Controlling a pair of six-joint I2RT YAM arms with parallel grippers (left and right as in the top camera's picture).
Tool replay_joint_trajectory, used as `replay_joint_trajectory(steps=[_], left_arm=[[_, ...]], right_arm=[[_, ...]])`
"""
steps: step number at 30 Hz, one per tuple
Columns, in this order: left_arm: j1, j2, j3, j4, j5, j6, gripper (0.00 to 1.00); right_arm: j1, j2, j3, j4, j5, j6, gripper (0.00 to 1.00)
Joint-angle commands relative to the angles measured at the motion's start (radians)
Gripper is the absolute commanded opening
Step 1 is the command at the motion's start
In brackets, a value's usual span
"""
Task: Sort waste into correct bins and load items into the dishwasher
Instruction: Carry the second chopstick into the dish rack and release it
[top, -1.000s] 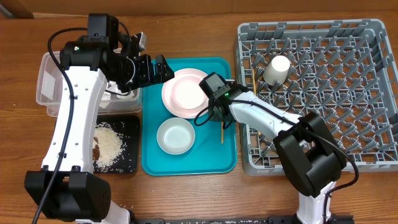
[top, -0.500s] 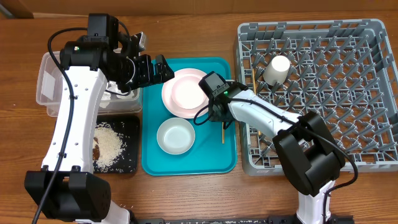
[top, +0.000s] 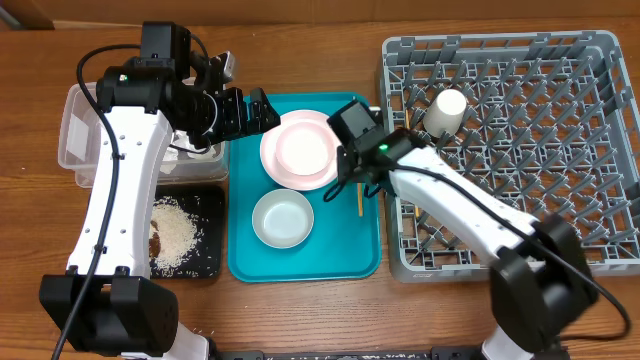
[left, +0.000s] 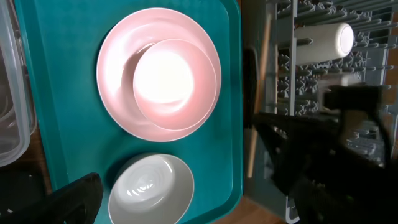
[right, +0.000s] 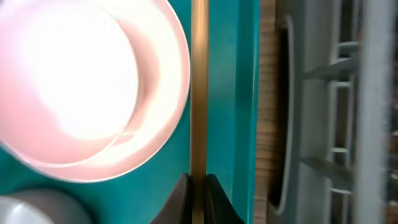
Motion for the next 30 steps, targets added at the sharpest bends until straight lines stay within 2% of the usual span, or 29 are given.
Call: replay_joint_trajectory(steps=[1, 6, 13, 17, 30], left_arm=[[-0.001, 0.005, 0.007, 0.003, -0.006, -0.010, 1.00], [-0.002, 0.005, 0.007, 0.003, -0.006, -0.010, 1.00], [-0.001, 0.005, 0.007, 0.003, -0.006, -0.010, 1.00], [-0.001, 0.005, 0.007, 0.003, -0.005, -0.010, 1.00], [-0.001, 0.005, 0.007, 0.003, -0.006, -0.010, 1.00]], right_arm=[[-0.002, -0.079, 0.028, -0.017, 0.033, -0.024, 0.04], [-0.037, -0.131, 0.028, -0.041, 0.054, -0.146, 0.04], [-0.143, -0.140, 0.027, -0.101, 0.052, -0.159, 0.04], [-0.182, -0.140, 0.027, -0.117, 0.049, -0.240, 0.04], [-0.187, -0.132, 0.025, -0.122, 0.053, -0.277, 0.04]])
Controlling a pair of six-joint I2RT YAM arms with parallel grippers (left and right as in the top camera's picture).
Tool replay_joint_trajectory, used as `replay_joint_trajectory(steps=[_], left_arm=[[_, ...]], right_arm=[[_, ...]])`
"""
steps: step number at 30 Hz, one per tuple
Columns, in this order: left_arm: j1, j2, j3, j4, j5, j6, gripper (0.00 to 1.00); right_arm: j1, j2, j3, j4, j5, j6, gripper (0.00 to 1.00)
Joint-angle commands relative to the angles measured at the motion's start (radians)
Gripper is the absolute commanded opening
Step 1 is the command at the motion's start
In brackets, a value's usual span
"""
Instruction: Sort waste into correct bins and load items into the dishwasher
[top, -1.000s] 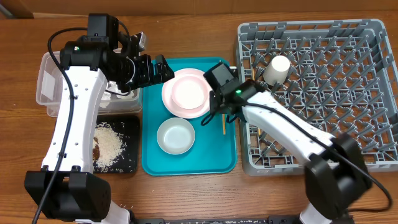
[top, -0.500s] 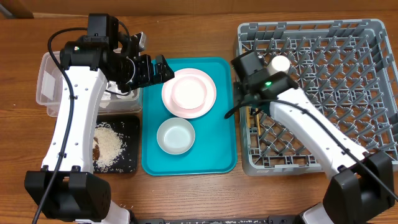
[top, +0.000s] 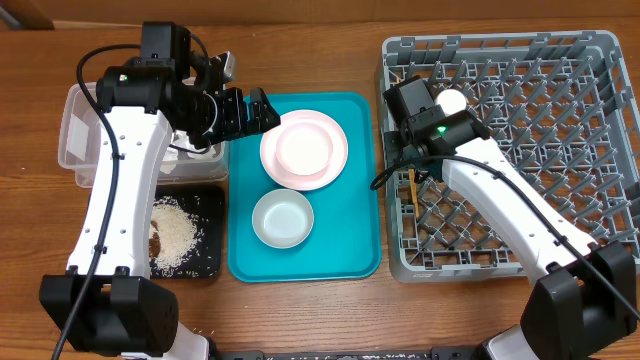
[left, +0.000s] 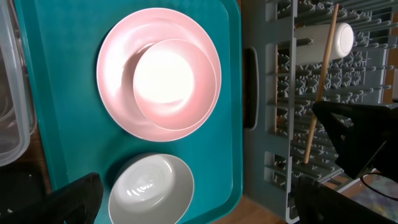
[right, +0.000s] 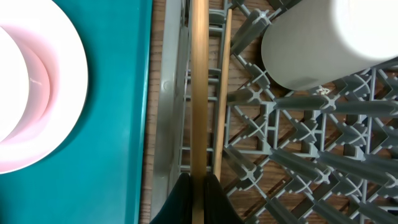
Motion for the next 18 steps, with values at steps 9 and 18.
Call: replay_joint_trajectory(steps=[9, 18], left_arm=[[-0.001, 0.005, 0.007, 0.003, -0.005, -0.010, 1.00], [-0.001, 0.005, 0.007, 0.003, -0.005, -0.010, 1.00]], right_arm=[[-0.004, -0.018, 0.024, 0.000, 0.010, -0.011, 0.26], [-0.004, -0.018, 0.024, 0.032, -0.107, -0.002, 0.27]])
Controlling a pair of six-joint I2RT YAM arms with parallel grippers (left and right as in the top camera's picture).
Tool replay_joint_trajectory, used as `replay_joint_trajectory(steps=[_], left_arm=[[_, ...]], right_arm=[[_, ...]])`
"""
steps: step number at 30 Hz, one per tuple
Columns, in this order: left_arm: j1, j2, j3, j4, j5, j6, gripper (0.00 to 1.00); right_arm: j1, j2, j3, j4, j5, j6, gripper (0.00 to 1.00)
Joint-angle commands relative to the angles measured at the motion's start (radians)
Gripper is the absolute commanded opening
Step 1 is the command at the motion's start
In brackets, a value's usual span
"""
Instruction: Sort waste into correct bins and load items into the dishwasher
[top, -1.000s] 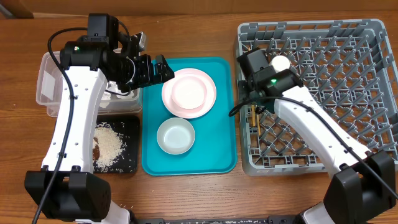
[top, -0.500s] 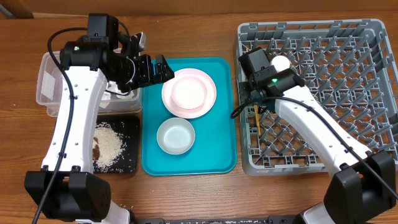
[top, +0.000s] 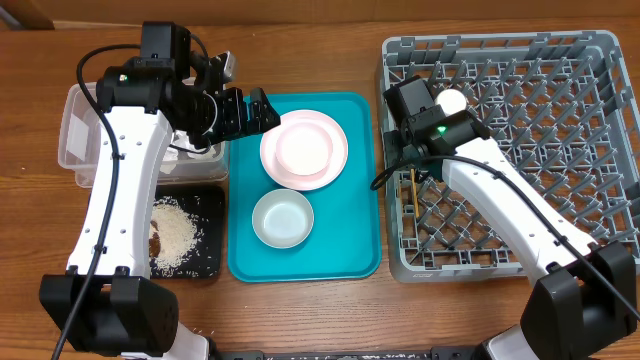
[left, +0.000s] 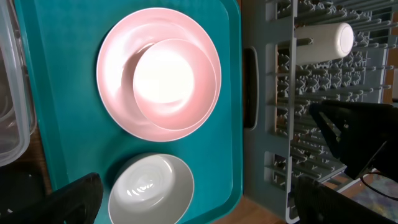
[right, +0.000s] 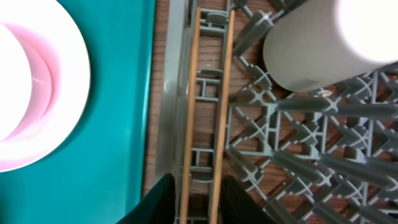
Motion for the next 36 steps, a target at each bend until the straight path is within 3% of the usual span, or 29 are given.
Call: replay_joint_trajectory(steps=[1, 9, 28, 36], left_arm=[[-0.001, 0.005, 0.007, 0.003, -0.005, -0.010, 1.00], [-0.001, 0.005, 0.007, 0.003, -0.005, -0.010, 1.00], [0.005, 0.005, 0.007, 0.019, -0.023, -0.013, 1.00], [0.176, 0.005, 0.047, 0.029, -0.046, -0.077, 1.00]], right_arm=[[-0.004, -0.018, 0.024, 0.040, -0.150, 0.009, 0.27], [0.031, 0.013, 0.024, 0.163, -0.519, 0.122, 0.25], [0.312, 0.140, 0.024, 0.209, -0.418, 0.137, 0.27], [0.386, 0.146, 0.023, 0.227, -0.418, 0.136, 0.31]])
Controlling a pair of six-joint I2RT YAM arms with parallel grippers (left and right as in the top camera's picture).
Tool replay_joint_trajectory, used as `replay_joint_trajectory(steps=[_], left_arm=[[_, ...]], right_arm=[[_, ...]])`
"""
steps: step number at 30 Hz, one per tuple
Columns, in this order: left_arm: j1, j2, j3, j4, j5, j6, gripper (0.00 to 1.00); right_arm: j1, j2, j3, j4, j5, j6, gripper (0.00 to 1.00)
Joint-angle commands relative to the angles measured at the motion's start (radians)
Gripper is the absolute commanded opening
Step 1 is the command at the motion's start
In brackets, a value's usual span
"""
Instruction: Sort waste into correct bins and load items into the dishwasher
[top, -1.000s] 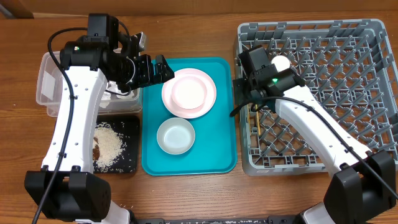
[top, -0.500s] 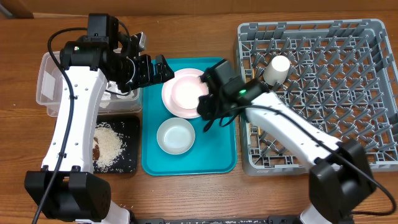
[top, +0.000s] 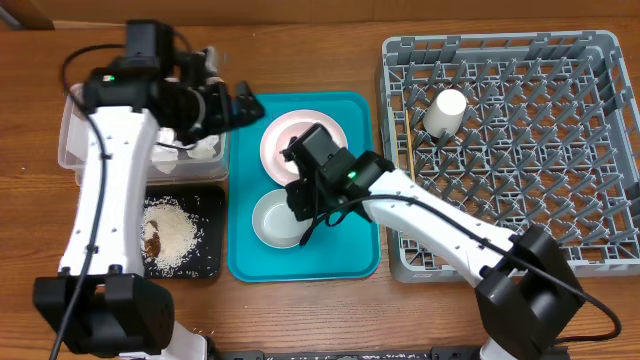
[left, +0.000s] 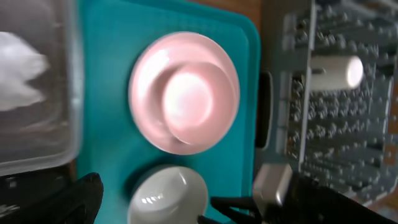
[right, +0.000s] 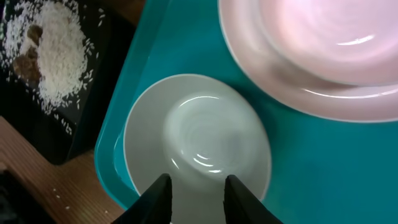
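Note:
A white bowl (right: 199, 143) sits at the front of the teal tray (top: 350, 255). My right gripper (right: 198, 200) hangs open just above the bowl's near rim, nothing between its fingers. Behind it on the tray is a pink plate (top: 330, 160) with a pink bowl (top: 303, 148) on it. My left gripper (top: 240, 103) is open and empty, high over the tray's back left corner. The grey dish rack (top: 500, 265) at the right holds a white cup (top: 445, 110) and wooden chopsticks (top: 413, 142) along its left side.
A clear plastic container (top: 75, 130) with crumpled white paper (top: 205, 148) stands at the far left. In front of it lies a black tray (top: 200, 265) with spilled rice (top: 175, 232) and a brown scrap. My right arm crosses the tray's front right.
My right gripper was open over the rack's left edge above the chopsticks; now it is open over the white bowl on the tray. My left arm has shifted back and left.
My right gripper was shut on a chopstick lying at the tray's right edge. Then it held that chopstick over the rack's left side. Then it was open, the chopstick lying in the rack beside another. Now it is at the white bowl.

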Motion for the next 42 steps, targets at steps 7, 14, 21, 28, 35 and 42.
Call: replay_joint_trajectory(steps=[7, 14, 21, 28, 35, 42], left_arm=[[0.264, 0.005, 0.043, -0.037, -0.020, -0.091, 1.00], [0.301, 0.005, 0.041, -0.056, -0.032, -0.090, 1.00], [0.301, 0.005, 0.041, -0.056, -0.032, -0.090, 1.00], [0.301, 0.005, 0.041, -0.056, -0.032, -0.090, 1.00], [0.301, 0.005, 0.041, -0.056, -0.032, -0.090, 1.00], [0.301, 0.005, 0.041, -0.056, -0.032, -0.090, 1.00]], right_arm=[[0.079, 0.017, 0.003, 0.090, 0.012, 0.004, 0.38], [0.122, 0.024, -0.040, 0.165, 0.012, 0.004, 0.42], [0.159, 0.080, -0.041, 0.190, 0.012, 0.004, 0.42], [0.188, 0.131, -0.041, 0.216, 0.012, 0.000, 0.42], [0.188, 0.131, -0.041, 0.206, 0.012, 0.000, 0.41], [0.188, 0.133, -0.041, 0.202, 0.012, 0.001, 0.33]])
